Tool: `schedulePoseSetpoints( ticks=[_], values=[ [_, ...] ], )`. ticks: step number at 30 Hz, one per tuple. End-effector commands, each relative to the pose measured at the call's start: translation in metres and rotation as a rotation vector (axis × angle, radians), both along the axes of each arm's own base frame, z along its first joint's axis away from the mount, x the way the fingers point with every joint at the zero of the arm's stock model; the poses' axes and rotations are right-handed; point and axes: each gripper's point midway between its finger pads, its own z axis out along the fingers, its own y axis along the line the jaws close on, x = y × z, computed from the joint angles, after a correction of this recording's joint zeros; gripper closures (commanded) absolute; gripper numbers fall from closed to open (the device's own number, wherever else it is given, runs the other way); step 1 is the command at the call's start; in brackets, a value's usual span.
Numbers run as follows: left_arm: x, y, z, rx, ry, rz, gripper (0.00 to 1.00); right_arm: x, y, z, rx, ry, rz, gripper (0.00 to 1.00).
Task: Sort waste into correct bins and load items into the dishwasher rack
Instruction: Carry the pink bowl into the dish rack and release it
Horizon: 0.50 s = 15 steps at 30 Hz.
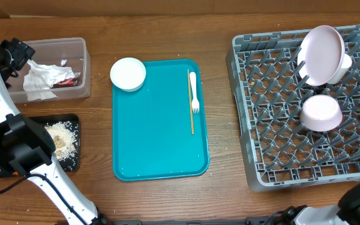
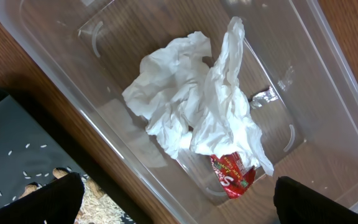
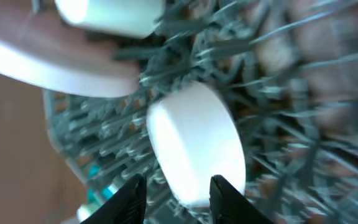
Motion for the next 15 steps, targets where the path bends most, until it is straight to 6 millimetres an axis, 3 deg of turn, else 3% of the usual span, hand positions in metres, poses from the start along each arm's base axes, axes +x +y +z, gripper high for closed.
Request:
schedulePoseSetpoints(
  ticks=[1,4,6,9,15],
  values=[
    [0.0,-0.001,0.005,0.015,-0.004,0.003,0.0,-0.012,-0.015,0.047,-0.219,0.031,-0.077,0.63],
    [0.0,-0.001,0.005,0.015,-0.004,0.003,0.0,-0.004,0.006,0.06,-0.298,0.029,-0.014,0.67],
    [0.0,-0.001,0.005,0.014,-0.004,0.003,0.0,0.004,0.018,0.057,-0.317,0.045,0.023,0.71],
    [0.0,-0.001,0.005,0.015,-0.004,0.003,0.0,0.022,0.038,0.043,-0.401,0.118,0.069,0.83],
    [-0.001,-0.001,0.005,0.015,-0.004,0.003,0.0,0.036,0.064,0.017,-0.44,0.228,0.126,0.91]
  ],
)
